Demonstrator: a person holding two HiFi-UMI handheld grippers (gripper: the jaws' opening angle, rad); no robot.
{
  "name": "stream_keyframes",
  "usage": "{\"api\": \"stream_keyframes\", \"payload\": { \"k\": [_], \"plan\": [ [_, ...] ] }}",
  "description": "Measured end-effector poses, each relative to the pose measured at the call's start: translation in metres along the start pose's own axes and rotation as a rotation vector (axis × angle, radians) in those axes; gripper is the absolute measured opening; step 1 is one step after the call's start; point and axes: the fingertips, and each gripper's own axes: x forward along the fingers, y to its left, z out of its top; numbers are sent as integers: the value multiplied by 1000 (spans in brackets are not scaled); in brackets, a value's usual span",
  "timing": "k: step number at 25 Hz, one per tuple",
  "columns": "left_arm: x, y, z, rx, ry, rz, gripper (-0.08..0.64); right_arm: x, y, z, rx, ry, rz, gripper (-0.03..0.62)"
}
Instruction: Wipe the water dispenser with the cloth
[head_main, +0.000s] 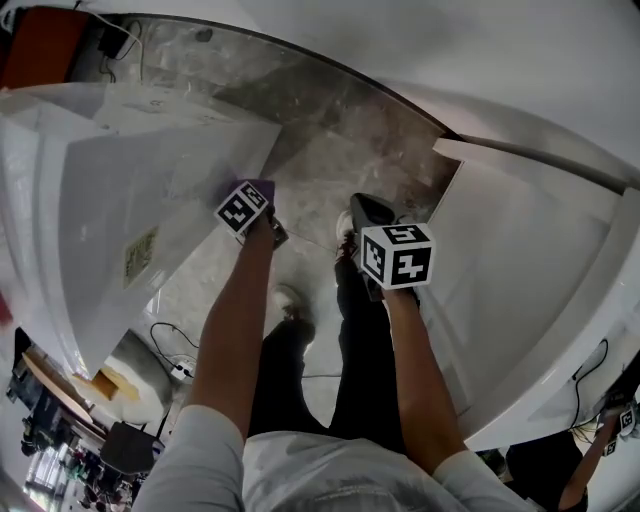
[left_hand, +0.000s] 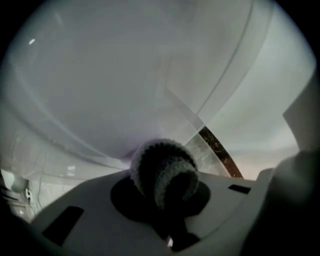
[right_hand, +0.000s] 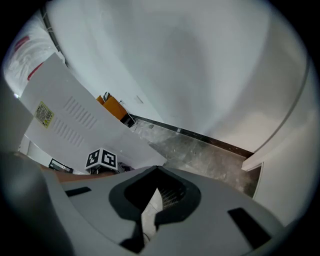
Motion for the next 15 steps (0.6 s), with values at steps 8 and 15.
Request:
{"api": "stream_keyframes", "payload": {
  "k": [8, 15],
  "plan": [
    [50, -52, 16, 71, -41, -110, 61, 45, -22, 10, -45, -26, 9, 8],
    [42, -131, 61, 67, -186, -276, 61, 57, -32, -8, -46, 7, -11, 8]
  ]
}}
